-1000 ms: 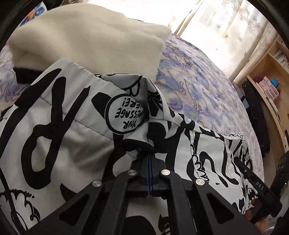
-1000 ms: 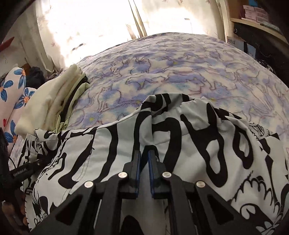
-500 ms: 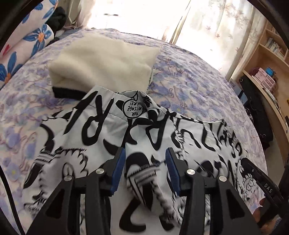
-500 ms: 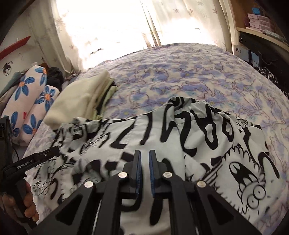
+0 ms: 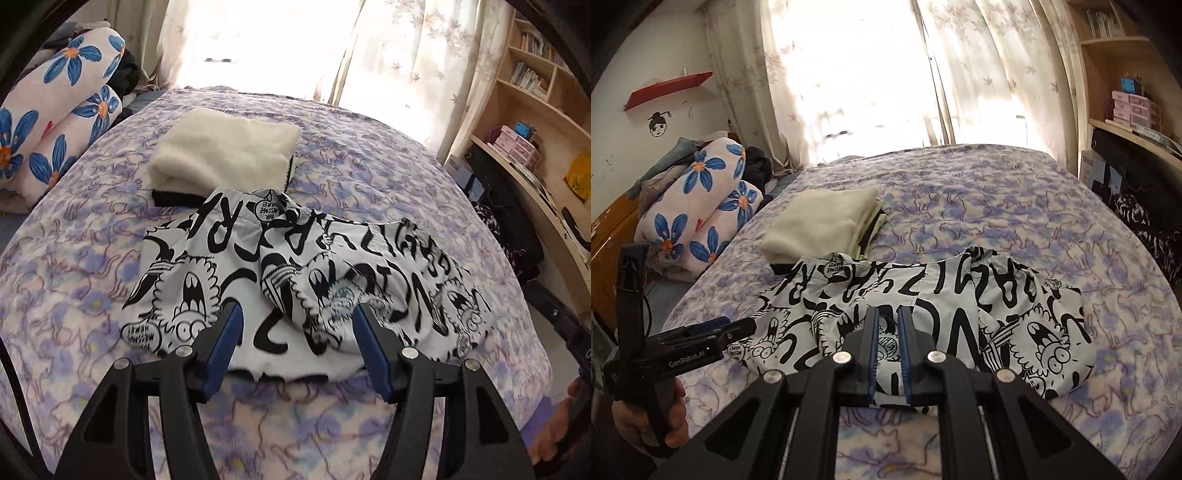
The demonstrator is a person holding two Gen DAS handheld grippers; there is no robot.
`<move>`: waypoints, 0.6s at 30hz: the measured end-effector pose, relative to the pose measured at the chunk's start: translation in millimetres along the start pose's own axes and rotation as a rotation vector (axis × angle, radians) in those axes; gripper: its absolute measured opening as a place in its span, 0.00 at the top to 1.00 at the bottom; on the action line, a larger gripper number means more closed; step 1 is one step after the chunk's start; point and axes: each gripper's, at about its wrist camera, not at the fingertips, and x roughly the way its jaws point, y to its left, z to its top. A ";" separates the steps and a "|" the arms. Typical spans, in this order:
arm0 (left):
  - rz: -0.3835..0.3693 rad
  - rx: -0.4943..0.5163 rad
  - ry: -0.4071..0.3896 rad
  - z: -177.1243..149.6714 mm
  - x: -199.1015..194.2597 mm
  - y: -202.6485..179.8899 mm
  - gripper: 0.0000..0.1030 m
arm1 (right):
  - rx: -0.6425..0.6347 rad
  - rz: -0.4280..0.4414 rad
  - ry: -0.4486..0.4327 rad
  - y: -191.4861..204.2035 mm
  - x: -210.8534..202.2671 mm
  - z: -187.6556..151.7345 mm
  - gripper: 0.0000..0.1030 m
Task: Fold large clothes
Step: 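Open both grippers and pull them back from the jacket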
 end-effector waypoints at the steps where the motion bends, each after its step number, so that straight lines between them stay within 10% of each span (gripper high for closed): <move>1: -0.006 0.000 -0.002 -3.9 -9.5 0.8 0.41 | -0.008 0.003 -0.005 3.4 -8.5 -0.7 0.90; 18: 0.001 0.003 0.023 -50.6 -56.8 19.8 0.36 | -0.121 0.086 -0.001 46.0 -79.5 -23.1 0.90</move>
